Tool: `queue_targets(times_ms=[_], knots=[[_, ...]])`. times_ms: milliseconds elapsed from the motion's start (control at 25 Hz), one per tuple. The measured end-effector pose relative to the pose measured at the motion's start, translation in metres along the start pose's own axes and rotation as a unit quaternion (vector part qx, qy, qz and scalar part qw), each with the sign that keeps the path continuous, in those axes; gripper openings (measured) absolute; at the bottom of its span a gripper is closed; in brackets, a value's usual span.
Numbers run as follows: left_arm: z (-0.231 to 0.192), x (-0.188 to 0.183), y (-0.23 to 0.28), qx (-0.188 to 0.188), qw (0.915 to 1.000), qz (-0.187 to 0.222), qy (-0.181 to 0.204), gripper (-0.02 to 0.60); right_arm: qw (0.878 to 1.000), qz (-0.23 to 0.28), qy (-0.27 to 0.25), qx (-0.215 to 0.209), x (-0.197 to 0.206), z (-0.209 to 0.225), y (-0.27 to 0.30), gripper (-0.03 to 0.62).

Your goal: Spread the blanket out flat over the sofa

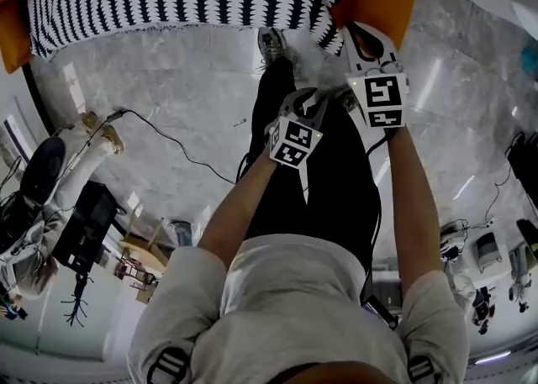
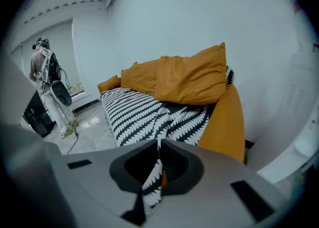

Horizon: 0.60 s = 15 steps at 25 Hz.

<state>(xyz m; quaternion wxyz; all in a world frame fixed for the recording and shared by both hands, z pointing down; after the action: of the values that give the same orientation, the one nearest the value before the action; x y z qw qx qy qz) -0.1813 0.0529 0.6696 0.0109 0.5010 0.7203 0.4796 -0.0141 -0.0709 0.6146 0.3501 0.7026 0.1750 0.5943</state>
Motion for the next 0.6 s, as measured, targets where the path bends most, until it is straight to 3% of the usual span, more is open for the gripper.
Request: queue_targets(times_ms=[40,240,400,600], knots=[[-0.001,-0.001,-0.001,0.003,1.0000,-0.003,-0.006,0.095,1.000,-0.003,0.003,0.000,0.000,0.002,0.000,0.026],[-0.031,-0.013,-0.013,-0.018,0.9997,0.011,-0.009,0.094,0.998,-0.007,0.060,0.013,0.002,0.000,0.000,0.026],[-0.089,-0.092,-0.004,-0.029,0.9974,0.057,0.033,0.091,0.992,-0.016,0.120,0.034,-0.008,0.009,-0.010,0.026],[-0.166,-0.200,0.017,-0.019,0.9940,0.096,0.048,0.092,0.979,-0.028,0.187,0.075,-0.027,0.012,-0.046,0.026]])
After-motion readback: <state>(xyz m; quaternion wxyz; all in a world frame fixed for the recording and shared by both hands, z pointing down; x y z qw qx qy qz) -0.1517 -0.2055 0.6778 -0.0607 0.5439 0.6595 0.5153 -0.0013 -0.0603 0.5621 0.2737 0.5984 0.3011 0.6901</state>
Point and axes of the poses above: the fingertips, and each gripper's own axes: y forward along the fingers, z to its right, x out of its underside, the point moved 10 cm from there along -y, backward along the fingers, and after that the axes turned 11 degrees about x, right-handed, at the moved point
